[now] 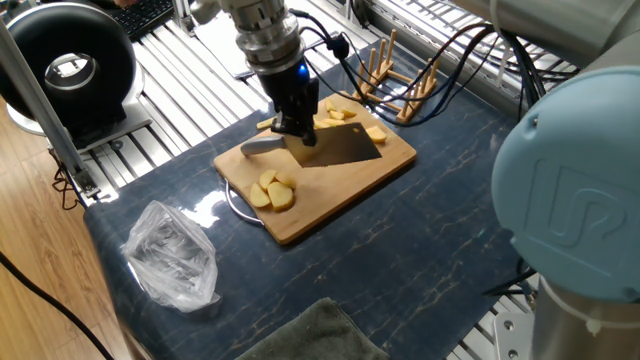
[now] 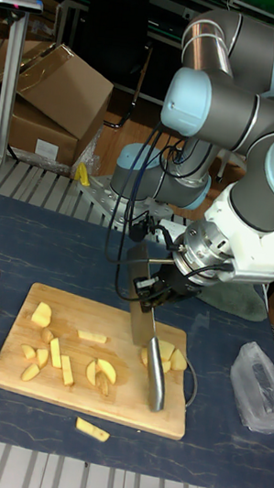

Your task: Chop the potatoes

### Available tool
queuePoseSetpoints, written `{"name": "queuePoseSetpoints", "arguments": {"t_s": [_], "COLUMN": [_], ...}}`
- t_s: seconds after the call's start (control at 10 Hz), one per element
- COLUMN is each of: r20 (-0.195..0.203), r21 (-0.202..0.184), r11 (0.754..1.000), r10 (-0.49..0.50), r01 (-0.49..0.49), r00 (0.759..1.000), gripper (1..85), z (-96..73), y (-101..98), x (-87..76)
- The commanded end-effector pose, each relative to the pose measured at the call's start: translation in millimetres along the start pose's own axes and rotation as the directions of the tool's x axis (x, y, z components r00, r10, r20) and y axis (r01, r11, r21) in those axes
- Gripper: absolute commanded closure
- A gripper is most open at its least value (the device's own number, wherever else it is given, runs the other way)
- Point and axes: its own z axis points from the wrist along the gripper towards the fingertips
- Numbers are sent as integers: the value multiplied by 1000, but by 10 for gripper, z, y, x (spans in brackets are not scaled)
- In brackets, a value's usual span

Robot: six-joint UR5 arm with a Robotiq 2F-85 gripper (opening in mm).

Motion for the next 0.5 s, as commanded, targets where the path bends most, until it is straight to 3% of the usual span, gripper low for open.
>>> {"name": "queuePoseSetpoints", "arguments": {"t_s": [0.0, 0.4], "r20": [-51, -74], "r21": [-24, -40], "r11": [1000, 999], "r10": [8, 7], "r01": [-9, -10], "r00": [999, 997], "gripper": [847, 847], "z": [62, 196], "y": [113, 114], "x": [127, 231]}}
